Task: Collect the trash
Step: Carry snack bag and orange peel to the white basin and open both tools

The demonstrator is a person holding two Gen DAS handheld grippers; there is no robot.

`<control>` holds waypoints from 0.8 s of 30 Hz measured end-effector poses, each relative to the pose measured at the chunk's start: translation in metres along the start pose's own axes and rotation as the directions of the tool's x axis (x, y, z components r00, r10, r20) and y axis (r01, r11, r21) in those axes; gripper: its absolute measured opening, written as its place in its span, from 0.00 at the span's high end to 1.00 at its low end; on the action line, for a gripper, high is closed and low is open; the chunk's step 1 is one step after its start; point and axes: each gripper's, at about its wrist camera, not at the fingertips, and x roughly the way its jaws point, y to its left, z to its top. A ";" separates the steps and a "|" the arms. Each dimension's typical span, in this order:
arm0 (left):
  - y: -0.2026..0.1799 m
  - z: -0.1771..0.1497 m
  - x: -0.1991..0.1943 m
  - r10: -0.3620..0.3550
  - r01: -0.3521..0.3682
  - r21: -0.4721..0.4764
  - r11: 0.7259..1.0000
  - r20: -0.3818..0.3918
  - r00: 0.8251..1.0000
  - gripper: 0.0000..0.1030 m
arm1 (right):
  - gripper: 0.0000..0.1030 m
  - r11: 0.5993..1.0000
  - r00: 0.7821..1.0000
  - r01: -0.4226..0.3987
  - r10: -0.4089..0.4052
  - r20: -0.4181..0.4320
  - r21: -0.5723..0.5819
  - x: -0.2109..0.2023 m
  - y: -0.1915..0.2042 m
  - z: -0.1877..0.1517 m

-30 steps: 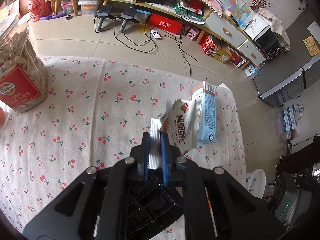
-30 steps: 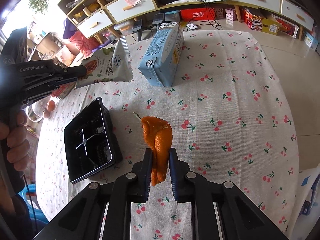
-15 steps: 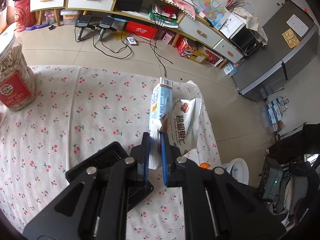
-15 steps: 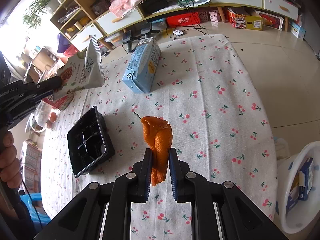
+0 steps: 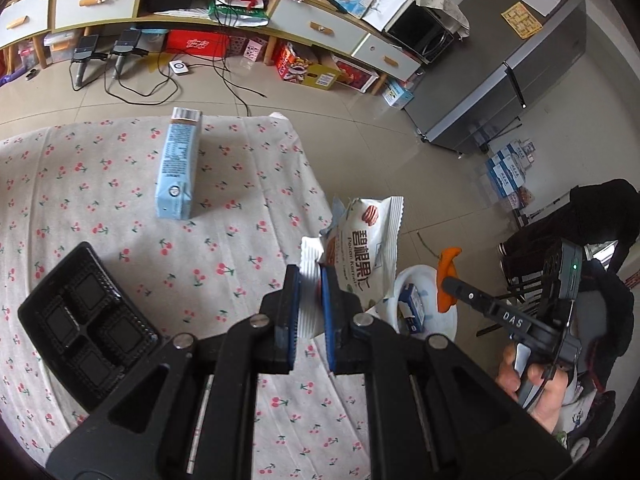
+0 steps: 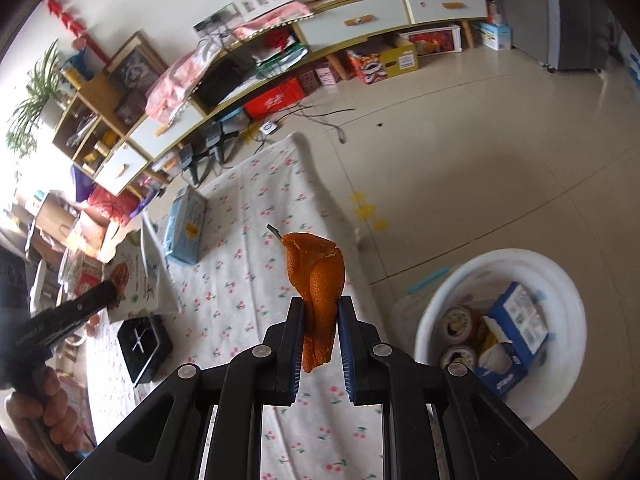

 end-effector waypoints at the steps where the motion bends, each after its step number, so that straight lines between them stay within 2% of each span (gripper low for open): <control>1: -0.008 -0.003 0.004 -0.009 0.010 0.012 1.000 -0.011 1.000 0.88 | 0.83 1.000 1.000 0.006 -0.006 0.013 0.029 -0.007 -0.014 0.002; 5: -0.046 -0.023 0.031 -0.046 0.052 0.076 0.996 -0.071 0.996 0.88 | 0.83 0.986 0.998 0.026 -0.035 0.053 0.163 -0.035 -0.073 0.002; 9: -0.090 -0.045 0.068 -0.079 0.098 0.129 0.987 -0.145 0.986 0.88 | 0.83 0.952 0.997 0.066 -0.078 0.028 0.299 -0.044 -0.120 -0.008; 11: -0.108 -0.054 0.085 -0.108 0.133 0.138 0.982 -0.171 0.979 0.88 | 0.83 0.938 0.996 0.065 -0.080 0.029 0.341 -0.047 -0.132 -0.011; 14: -0.136 -0.065 0.111 -0.110 0.148 0.171 0.974 -0.212 0.971 0.88 | 0.83 0.932 0.995 0.067 -0.089 0.047 0.356 -0.057 -0.141 -0.015; 16: -0.153 -0.071 0.132 -0.122 0.172 0.180 0.969 -0.259 0.958 0.88 | 0.83 0.928 0.993 0.078 -0.104 0.052 0.365 -0.062 -0.146 -0.018; 20: -0.176 -0.079 0.171 -0.090 0.169 0.230 0.958 -0.319 0.944 0.87 | 0.83 0.915 0.988 0.103 -0.138 0.063 0.390 -0.071 -0.158 -0.024; 21: -0.177 -0.080 0.179 -0.066 0.150 0.236 0.960 -0.332 0.941 0.81 | 0.83 0.914 0.988 0.104 -0.140 0.063 0.393 -0.071 -0.160 -0.024; 22: -0.176 -0.080 0.185 -0.043 0.127 0.233 0.964 -0.335 0.941 0.69 | 0.83 0.913 0.988 0.105 -0.140 0.062 0.395 -0.071 -0.161 -0.025; 24: -0.173 -0.078 0.183 -0.032 0.110 0.237 0.965 -0.309 0.951 0.54 | 0.83 0.914 0.988 0.109 -0.142 0.057 0.391 -0.070 -0.163 -0.025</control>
